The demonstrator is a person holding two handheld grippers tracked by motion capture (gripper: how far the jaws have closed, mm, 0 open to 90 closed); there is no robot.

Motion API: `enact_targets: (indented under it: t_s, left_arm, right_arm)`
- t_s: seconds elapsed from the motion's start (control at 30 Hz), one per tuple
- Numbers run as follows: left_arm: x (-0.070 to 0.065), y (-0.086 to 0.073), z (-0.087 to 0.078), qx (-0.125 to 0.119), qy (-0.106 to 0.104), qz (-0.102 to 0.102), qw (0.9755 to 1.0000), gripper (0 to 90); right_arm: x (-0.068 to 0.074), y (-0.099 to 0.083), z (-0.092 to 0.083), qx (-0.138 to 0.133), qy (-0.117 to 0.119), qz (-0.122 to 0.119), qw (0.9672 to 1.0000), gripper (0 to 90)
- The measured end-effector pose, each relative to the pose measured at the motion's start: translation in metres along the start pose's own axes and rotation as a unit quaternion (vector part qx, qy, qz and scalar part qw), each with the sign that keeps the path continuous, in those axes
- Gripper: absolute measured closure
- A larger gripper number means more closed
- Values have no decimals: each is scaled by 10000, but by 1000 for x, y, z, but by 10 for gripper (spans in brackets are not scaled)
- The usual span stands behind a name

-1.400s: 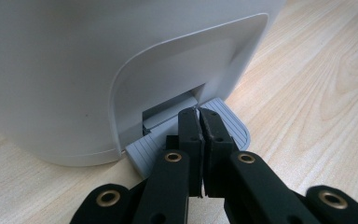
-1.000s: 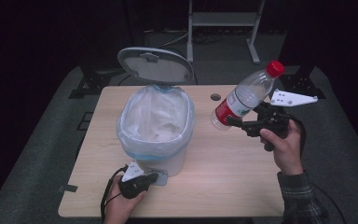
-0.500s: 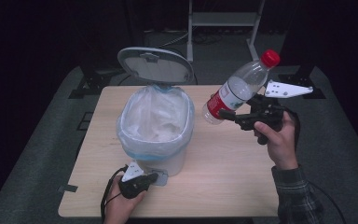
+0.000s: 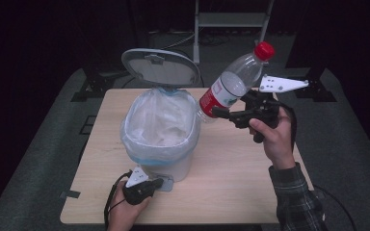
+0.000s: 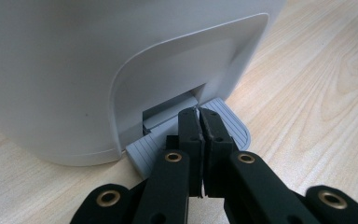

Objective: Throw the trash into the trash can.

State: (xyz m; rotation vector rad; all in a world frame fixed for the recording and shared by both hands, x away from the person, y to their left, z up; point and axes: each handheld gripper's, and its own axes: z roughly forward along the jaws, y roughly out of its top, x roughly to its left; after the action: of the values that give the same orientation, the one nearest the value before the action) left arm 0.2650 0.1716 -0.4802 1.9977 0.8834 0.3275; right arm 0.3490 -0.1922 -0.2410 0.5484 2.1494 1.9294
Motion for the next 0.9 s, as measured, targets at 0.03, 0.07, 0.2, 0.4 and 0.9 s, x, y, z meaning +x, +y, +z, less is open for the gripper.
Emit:
enact_targets:
  t_s: [0.03, 0.07, 0.2, 0.4, 0.9]
  left_arm:
    - [0, 0, 0, 3, 0, 0, 10000, 880]
    - [0, 0, 0, 1, 1, -3, 10000, 880]
    - [0, 0, 0, 13, -2, -9, 10000, 880]
    - [0, 0, 0, 7, -3, -25, 10000, 880]
    - [0, 0, 0, 13, 5, -16, 10000, 879]
  right_arm:
    - [1, 1, 2, -29, 32, 31, 10000, 279]
    - [1, 1, 3, -29, 39, 20, 10000, 279]
    - [1, 1, 11, -37, 95, 40, 9999, 279]
    - [2, 0, 21, -46, 195, 68, 9998, 278]
    - [6, -7, 47, -9, 345, 54, 9994, 274]
